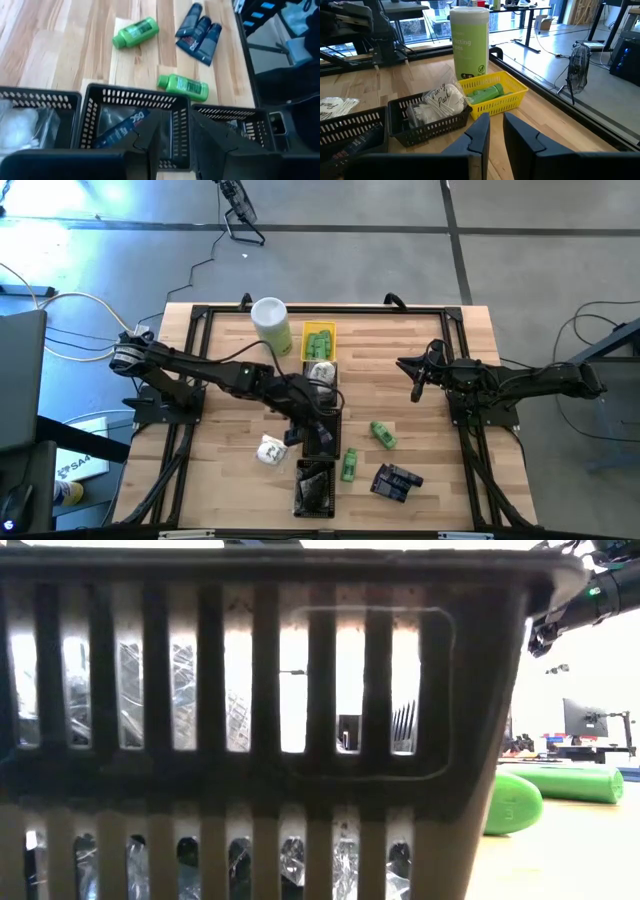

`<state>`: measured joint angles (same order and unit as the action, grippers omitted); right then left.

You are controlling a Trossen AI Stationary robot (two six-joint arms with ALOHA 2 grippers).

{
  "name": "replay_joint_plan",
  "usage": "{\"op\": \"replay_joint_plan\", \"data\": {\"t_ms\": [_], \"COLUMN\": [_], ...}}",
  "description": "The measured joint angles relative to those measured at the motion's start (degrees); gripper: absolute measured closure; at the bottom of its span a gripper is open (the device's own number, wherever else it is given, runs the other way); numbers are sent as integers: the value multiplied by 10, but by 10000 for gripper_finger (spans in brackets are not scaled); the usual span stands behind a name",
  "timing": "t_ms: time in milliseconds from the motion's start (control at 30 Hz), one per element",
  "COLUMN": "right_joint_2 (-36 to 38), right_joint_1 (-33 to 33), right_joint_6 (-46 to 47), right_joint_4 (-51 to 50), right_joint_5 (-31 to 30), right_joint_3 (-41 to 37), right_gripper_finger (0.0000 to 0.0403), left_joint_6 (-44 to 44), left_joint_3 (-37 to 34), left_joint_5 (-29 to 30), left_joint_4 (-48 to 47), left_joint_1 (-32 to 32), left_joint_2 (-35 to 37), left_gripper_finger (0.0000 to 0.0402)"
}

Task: Pick & Place Travel size toiletries
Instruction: Put the white vanity pack into the top black basket

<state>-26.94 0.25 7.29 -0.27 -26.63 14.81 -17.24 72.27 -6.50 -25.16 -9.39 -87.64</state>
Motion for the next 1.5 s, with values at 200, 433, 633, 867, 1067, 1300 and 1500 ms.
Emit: {"op": "replay_joint_plan", "data": {"t_ms": [200,433,633,867,1067,1300,1500], "right_joint_2": [0,0,0,0,0,0,0], "right_joint_1": [0,0,0,0,0,0,0], "right_joint_6": [0,0,0,0,0,0,0], "right_joint_4": [0,0,0,0,0,0,0], "right_joint_5": [0,0,0,0,0,0,0], "right_joint_3": [0,0,0,0,0,0,0], "right_gripper_finger": [357,357,357,357,357,357,357], "left_joint_6": [0,2,2,-101,-174,-166,-185], "left_joint_3": [0,0,0,0,0,-17,-38], "left_joint_5": [0,6,29,30,38,50,99], "left_joint_4": [18,23,30,-31,-209,-263,-207], "left_joint_1": [0,0,0,0,-14,-62,-115], "left_joint_2": [0,0,0,4,10,10,10], "left_gripper_finger": [302,302,302,302,302,302,302]}}
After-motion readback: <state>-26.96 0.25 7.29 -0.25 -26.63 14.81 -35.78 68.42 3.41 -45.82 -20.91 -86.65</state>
